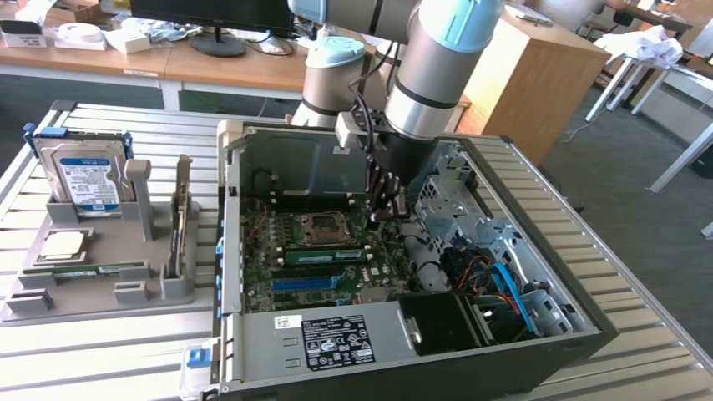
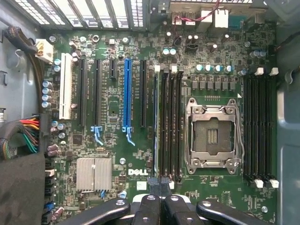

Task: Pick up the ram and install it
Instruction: 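Press down the ram until it locks into place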

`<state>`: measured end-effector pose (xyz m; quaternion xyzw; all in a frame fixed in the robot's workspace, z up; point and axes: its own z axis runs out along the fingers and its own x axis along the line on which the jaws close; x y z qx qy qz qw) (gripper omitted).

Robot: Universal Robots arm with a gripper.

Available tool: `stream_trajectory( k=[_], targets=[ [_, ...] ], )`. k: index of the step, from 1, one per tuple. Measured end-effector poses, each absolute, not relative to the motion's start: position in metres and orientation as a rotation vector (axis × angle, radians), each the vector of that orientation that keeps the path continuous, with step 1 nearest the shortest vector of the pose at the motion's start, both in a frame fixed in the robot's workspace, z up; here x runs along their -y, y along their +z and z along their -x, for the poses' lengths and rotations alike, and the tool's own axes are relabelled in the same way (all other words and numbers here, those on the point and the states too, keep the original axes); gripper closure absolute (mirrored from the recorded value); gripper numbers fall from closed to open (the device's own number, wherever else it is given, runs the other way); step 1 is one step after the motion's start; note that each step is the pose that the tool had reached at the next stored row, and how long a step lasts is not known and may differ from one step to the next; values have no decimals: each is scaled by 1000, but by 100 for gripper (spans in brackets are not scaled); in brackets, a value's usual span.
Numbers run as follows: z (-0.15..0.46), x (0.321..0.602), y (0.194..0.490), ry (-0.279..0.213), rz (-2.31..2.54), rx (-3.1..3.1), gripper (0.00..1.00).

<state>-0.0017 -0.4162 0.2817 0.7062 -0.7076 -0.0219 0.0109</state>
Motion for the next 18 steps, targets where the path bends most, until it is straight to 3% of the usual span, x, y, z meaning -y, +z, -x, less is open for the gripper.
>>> stream_trajectory(
  k=[18],
  targets=[
    [2,416,272,-67,-2203,2208,90]
  ],
)
